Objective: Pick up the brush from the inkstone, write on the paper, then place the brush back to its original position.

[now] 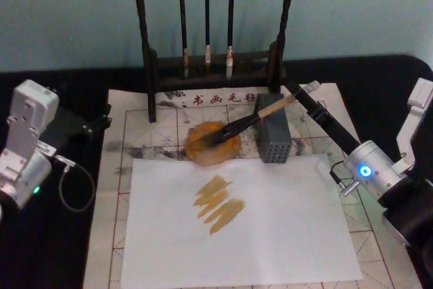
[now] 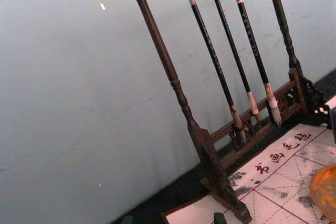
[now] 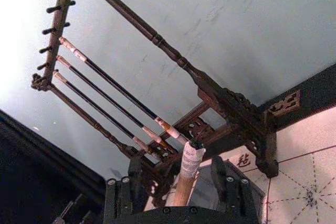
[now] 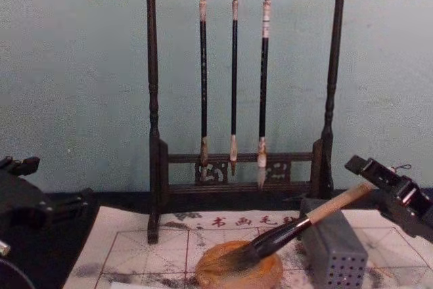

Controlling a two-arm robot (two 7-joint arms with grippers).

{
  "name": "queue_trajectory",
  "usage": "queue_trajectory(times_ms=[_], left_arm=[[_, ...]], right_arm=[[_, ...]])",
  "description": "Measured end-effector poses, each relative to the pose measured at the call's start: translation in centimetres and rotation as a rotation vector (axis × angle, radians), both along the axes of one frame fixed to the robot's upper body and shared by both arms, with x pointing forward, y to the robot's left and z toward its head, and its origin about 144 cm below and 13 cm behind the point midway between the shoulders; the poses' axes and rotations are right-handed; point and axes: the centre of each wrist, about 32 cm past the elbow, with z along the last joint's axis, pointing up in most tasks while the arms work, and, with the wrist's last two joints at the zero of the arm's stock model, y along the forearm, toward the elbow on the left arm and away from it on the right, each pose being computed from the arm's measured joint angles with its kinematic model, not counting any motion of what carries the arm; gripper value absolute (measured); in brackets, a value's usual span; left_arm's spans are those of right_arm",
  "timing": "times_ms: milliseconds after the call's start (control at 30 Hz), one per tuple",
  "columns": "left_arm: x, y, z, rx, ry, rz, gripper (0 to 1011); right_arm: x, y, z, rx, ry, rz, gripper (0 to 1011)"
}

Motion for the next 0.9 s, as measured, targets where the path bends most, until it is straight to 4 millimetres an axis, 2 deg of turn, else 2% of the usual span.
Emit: queue_trajectory(times_ms=[333,400,767,900], left_arm=[[0.0,0.0,0.0,0.0,0.0,0.0,1001],[0.0,0.0,0.0,0.0,0.0,0.0,1001],[0.0,0.0,0.0,0.0,0.0,0.0,1001],[0.0,0.0,0.0,0.0,0.0,0.0,1001]], right_arm=[[0.0,0.0,0.0,0.0,0.0,0.0,628],[0.0,0.0,0.0,0.0,0.0,0.0,542],[0.0,0.0,0.0,0.0,0.0,0.0,202],[0.0,0.0,0.0,0.0,0.0,0.0,182]])
